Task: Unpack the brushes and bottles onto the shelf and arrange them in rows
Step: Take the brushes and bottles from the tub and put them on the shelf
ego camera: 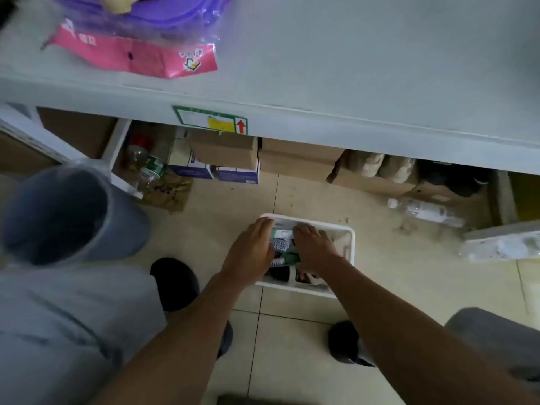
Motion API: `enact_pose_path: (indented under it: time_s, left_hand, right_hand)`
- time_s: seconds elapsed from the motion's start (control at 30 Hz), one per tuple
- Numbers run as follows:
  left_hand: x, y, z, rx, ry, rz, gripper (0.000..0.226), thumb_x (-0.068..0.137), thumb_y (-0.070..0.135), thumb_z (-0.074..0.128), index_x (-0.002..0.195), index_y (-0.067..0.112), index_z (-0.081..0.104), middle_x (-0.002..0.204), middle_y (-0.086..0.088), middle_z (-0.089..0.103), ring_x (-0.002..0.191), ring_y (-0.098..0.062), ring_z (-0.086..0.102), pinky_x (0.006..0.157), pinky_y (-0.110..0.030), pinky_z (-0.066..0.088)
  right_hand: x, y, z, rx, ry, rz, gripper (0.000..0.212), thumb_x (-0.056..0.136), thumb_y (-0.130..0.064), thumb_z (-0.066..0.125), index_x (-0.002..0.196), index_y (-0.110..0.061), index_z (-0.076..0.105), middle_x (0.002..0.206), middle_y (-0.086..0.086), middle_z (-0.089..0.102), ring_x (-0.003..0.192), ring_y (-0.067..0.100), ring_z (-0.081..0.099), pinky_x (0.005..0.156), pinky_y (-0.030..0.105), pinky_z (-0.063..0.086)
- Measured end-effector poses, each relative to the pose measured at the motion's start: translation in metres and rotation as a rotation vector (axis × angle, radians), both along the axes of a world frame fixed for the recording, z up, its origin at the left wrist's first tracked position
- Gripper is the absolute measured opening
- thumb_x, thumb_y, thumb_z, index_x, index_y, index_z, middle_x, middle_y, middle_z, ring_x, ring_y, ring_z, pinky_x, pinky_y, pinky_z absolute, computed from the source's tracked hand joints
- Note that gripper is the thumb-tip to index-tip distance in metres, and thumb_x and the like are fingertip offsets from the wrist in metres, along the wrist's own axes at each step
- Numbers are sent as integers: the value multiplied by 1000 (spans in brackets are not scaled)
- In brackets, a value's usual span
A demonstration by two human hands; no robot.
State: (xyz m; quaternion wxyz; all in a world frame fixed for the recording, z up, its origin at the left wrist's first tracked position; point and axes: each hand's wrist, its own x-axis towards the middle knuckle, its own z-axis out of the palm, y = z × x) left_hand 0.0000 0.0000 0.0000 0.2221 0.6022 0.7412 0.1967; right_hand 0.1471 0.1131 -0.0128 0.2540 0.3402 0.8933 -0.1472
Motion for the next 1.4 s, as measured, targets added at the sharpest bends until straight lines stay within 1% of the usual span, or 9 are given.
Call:
enact_pose_path:
  time_s: [0.23, 0.4, 0.6, 0.7, 0.9, 1.03, 1.17, 1.33, 1.4]
  left_hand:
    - [-2, 8, -21, 44, -28, 79, 42, 98, 19, 48, 139, 12, 45, 133, -3, 54, 116, -12, 55, 96, -30, 52]
    - [0, 12, -22, 60, -9, 106, 38, 98, 19, 53, 134, 13, 47, 130, -3, 54, 113, -13, 55, 93, -30, 54]
    - [-4, 8, -13, 76, -4, 122, 27, 103, 26, 43, 126, 14, 51, 119, -2, 56, 105, -14, 56, 86, -32, 54]
    - [-6, 6, 2, 103, -8, 135, 29, 106, 32, 33, 121, 15, 52, 114, 0, 56, 100, -14, 54, 81, -34, 53]
    - [-1, 6, 60, 194, 88, 144, 24, 107, 30, 34, 117, 18, 52, 108, 1, 58, 93, -18, 57, 82, -38, 48]
    - [-6, -7, 107, 295, 105, 158, 26, 106, 31, 32, 117, 19, 53, 113, 2, 58, 99, -18, 55, 85, -38, 46]
    - [-16, -24, 155, 407, 155, 213, 27, 107, 34, 36, 118, 17, 54, 114, -1, 58, 99, -18, 54, 80, -33, 45]
    - [-14, -30, 216, 579, 87, 259, 30, 106, 46, 40, 93, 21, 48, 74, 9, 54, 63, -13, 53, 67, -35, 47]
    - [-13, -24, 239, 634, 42, 319, 33, 104, 53, 41, 90, 23, 44, 67, 9, 53, 60, -10, 54, 66, -37, 46]
  right_hand:
    - [-13, -7, -37, 84, -23, -37, 89, 73, -25, 77, 147, -11, 30, 143, 11, 43, 132, 30, 44, 113, 44, 36]
    - [-13, -6, -39, 114, 19, -62, 67, 90, -22, 63, 147, -12, 30, 145, 12, 47, 133, 31, 45, 112, 44, 36]
    - [-12, -1, -11, 185, -88, 86, 46, 101, -21, 44, 144, -5, 36, 135, 15, 58, 123, 32, 56, 104, 41, 41]
    - [-11, 1, 15, 188, -81, 71, 34, 101, -25, 42, 131, -8, 45, 122, 11, 65, 108, 28, 64, 92, 39, 47]
    - [-1, -10, 96, 248, 39, 62, 34, 98, -18, 46, 129, -6, 42, 119, 12, 62, 104, 29, 64, 79, 38, 49]
    - [-2, -22, 156, 305, 117, 33, 41, 95, -17, 50, 133, -6, 40, 119, 12, 61, 103, 30, 63, 79, 40, 51]
    - [1, -37, 215, 376, 225, 15, 36, 93, -9, 47, 129, -9, 42, 116, 12, 63, 100, 30, 65, 73, 41, 51]
    - [9, -50, 275, 447, 358, -38, 29, 93, -8, 46, 121, -14, 45, 113, 7, 63, 98, 27, 64, 63, 37, 43]
    - [10, -47, 297, 460, 393, -78, 31, 92, -7, 44, 123, -13, 44, 115, 7, 62, 103, 29, 63, 64, 36, 40]
